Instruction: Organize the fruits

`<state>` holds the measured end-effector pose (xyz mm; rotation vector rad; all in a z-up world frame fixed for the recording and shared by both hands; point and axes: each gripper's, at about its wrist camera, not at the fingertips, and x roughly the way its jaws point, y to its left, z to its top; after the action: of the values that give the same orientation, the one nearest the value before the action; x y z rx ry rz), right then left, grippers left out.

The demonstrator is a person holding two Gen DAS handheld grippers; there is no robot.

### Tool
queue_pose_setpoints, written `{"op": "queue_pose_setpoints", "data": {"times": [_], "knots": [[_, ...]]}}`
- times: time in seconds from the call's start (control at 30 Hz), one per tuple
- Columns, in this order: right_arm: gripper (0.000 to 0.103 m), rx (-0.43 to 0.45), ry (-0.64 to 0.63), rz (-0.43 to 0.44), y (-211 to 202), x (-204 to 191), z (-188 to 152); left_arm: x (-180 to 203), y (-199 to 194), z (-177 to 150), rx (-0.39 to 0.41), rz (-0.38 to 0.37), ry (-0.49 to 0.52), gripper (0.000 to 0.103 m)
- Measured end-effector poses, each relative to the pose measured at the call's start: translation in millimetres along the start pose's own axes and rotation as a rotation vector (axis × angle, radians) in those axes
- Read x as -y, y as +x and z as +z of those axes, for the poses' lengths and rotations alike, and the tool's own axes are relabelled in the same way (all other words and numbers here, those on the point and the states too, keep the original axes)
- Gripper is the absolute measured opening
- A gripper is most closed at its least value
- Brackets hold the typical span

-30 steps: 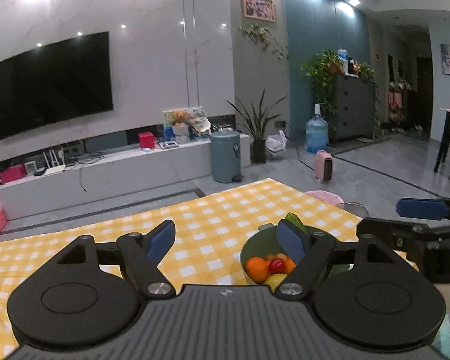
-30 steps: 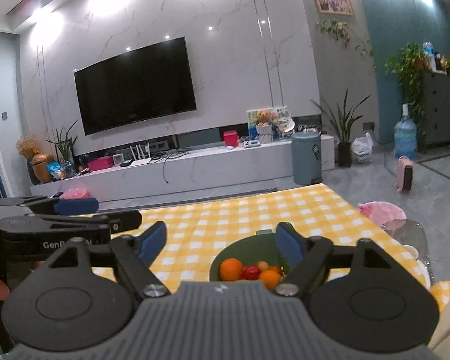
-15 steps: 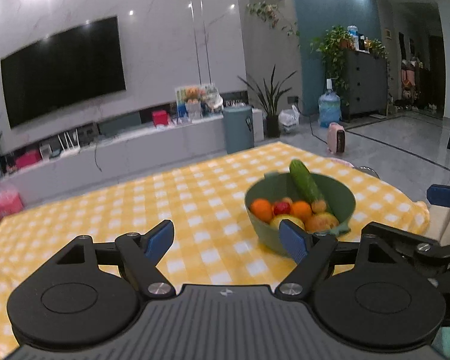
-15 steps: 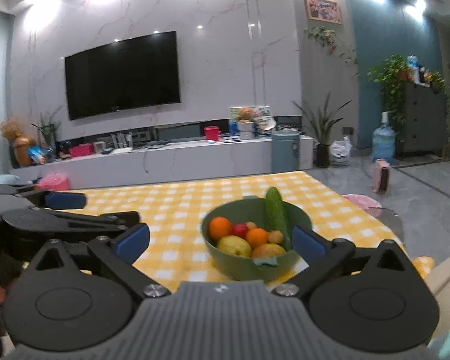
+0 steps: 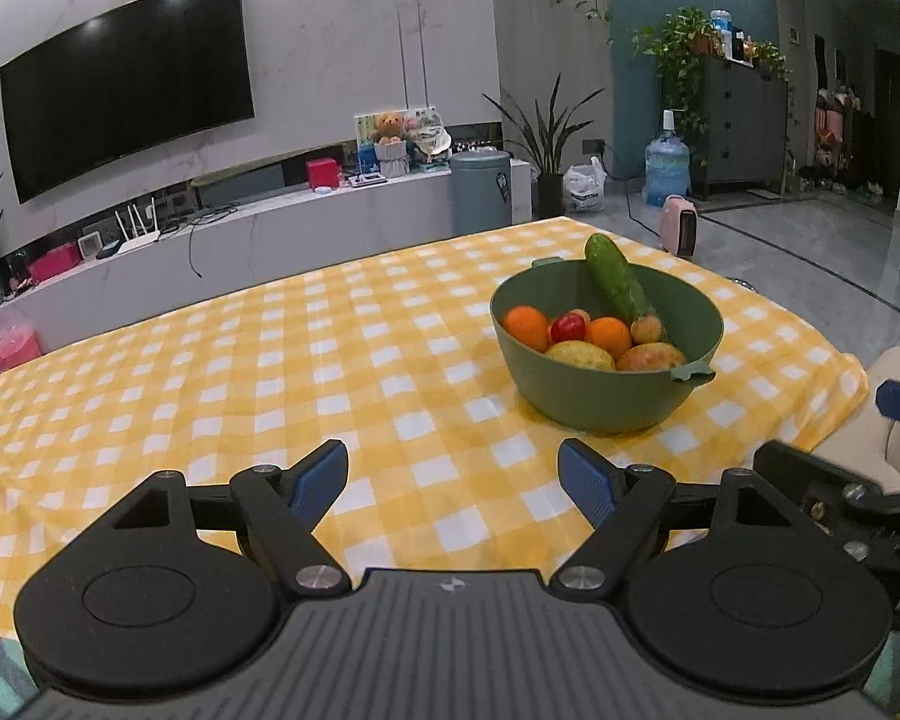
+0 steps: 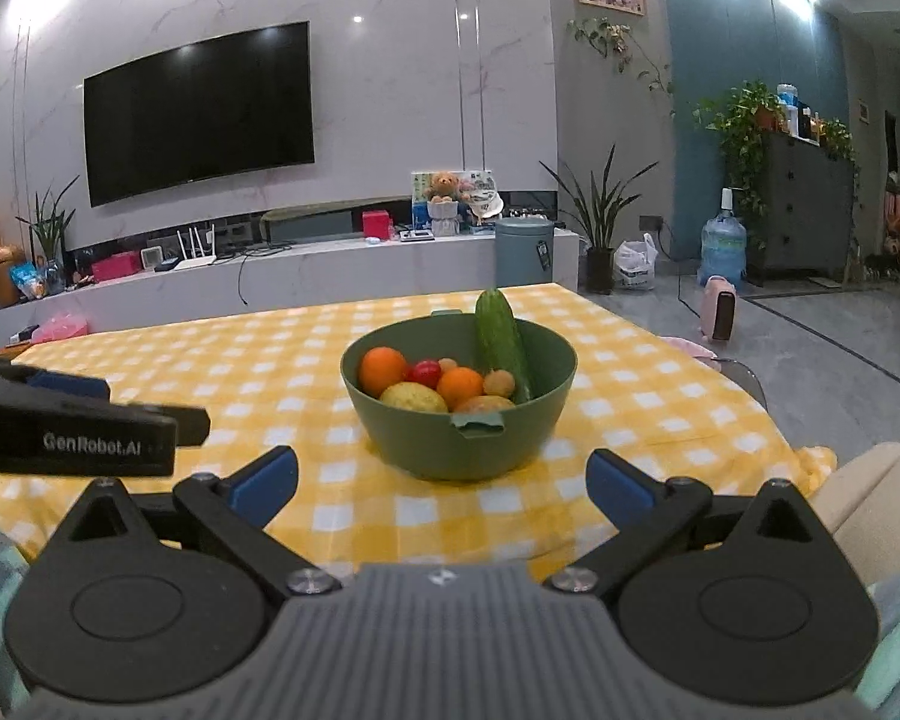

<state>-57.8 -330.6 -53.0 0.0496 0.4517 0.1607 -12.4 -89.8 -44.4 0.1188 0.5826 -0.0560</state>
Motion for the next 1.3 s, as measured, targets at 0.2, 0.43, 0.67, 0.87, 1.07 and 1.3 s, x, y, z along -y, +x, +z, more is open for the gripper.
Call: {"op": "queue_pose_setpoints", "data": {"times": [0.2, 0.43, 0.67, 0.87, 1.07, 1.3], "knots": [[0.099, 0.001, -0.003, 0.000, 3.0, -0.5, -4.8, -4.6, 1.9, -5.6, -0.015, 0.003, -0.023, 0.093], [0.099, 0.008, 0.009, -0.001, 3.6, 1.3, -5.3, -6.1, 0.7, -8.7, -0.026, 0.001, -0.017, 0.093], [0.099, -0.001, 0.010, 0.000, 6.4, 1.3, -6.5, -7.9, 1.3, -11.0, -0.044, 0.001, -0.017, 0.093], [0.099, -0.003, 0.012, 0.000, 7.0, 1.5, -6.6, -9.5, 1.1, -10.9, -0.046, 0.001, -0.018, 0.093], [0.099, -0.004, 0.013, 0.000, 7.4, 1.9, -7.0, -9.4, 0.9, -10.7, -0.046, 0.001, -0.019, 0.093], [0.099, -0.005, 0.016, -0.001, 8.1, 2.2, -7.2, -9.8, 0.6, -10.7, -0.045, 0.002, -0.018, 0.093]]}}
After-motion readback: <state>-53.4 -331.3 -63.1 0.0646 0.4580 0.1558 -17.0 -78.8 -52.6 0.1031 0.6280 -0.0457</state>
